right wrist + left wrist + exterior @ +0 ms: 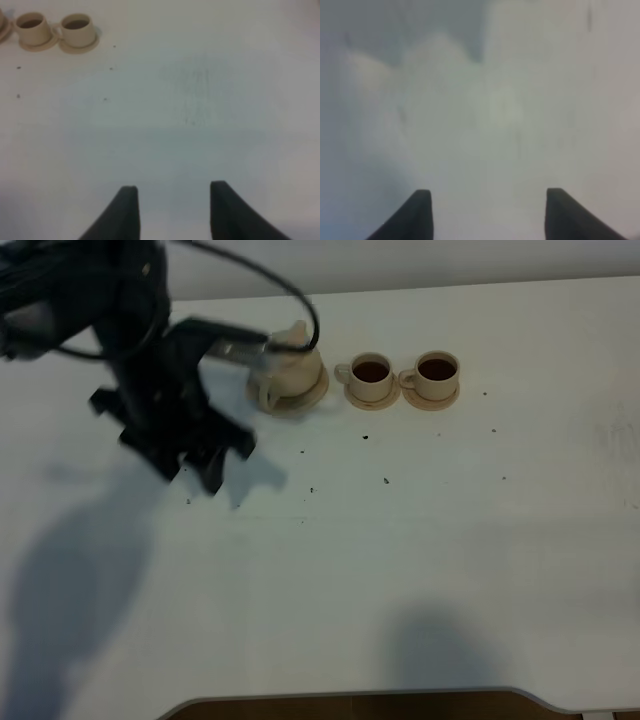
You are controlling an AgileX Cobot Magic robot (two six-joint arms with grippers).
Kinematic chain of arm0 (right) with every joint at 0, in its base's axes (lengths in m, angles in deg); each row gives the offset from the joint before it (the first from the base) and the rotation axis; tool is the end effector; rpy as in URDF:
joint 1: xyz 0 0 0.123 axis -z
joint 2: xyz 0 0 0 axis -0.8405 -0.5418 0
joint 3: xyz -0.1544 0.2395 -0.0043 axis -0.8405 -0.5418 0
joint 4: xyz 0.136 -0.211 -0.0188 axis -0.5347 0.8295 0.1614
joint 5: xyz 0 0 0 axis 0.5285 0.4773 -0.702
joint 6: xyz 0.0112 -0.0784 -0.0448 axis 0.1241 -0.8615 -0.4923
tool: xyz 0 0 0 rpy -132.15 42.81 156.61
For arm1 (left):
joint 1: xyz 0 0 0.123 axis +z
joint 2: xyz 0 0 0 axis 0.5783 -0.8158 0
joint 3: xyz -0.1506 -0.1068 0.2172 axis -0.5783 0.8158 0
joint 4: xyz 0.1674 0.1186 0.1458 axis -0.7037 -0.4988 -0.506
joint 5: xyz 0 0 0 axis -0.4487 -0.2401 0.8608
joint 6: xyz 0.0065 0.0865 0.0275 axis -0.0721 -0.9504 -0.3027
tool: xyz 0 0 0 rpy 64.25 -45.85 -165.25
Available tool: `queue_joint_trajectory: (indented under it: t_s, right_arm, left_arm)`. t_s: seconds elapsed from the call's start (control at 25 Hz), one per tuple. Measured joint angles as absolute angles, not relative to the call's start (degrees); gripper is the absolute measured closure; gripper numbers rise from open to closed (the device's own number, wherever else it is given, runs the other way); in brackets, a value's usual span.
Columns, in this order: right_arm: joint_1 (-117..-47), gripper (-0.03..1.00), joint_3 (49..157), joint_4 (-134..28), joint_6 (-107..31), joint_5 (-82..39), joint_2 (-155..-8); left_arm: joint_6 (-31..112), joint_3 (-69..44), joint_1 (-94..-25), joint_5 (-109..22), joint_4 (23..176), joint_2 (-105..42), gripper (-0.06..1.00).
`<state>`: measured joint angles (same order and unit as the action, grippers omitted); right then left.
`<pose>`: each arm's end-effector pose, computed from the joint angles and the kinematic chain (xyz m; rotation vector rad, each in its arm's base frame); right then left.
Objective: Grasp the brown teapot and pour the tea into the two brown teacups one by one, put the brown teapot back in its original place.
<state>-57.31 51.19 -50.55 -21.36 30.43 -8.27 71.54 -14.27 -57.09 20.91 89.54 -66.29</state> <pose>-0.0054 0.0071 0.2752 -0.1186 2.0429 0.0419 0.3382 -0.1401 0.2165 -0.6330 -3.0701 0.0807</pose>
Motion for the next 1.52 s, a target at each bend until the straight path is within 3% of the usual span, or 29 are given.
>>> queue_joint_trajectory:
  t_s: [0.32,0.68,1.32,1.52]
  right_arm:
    - [-57.31,0.61,51.19,-50.55,-21.36,30.43,-8.27]
    - [-57.31,0.61,51.19,-50.55,-21.36,30.43,-8.27]
    - [-57.31,0.61,51.19,-50.55,-21.36,30.43,-8.27]
    - [-57.31,0.61,51.19,-50.55,-21.36,30.43,-8.27]
  left_arm:
    - [71.44,16.46,-57.09,18.74,89.54,-41.85,0.49]
    - [72.82,35.61,-57.09,14.64,89.48,-13.80,0.49]
    - [74.95,37.96,-56.65,12.72,86.35,15.14,0.49]
    - [75.12,38.14,-48.10,12.77,86.35,23.92,0.49]
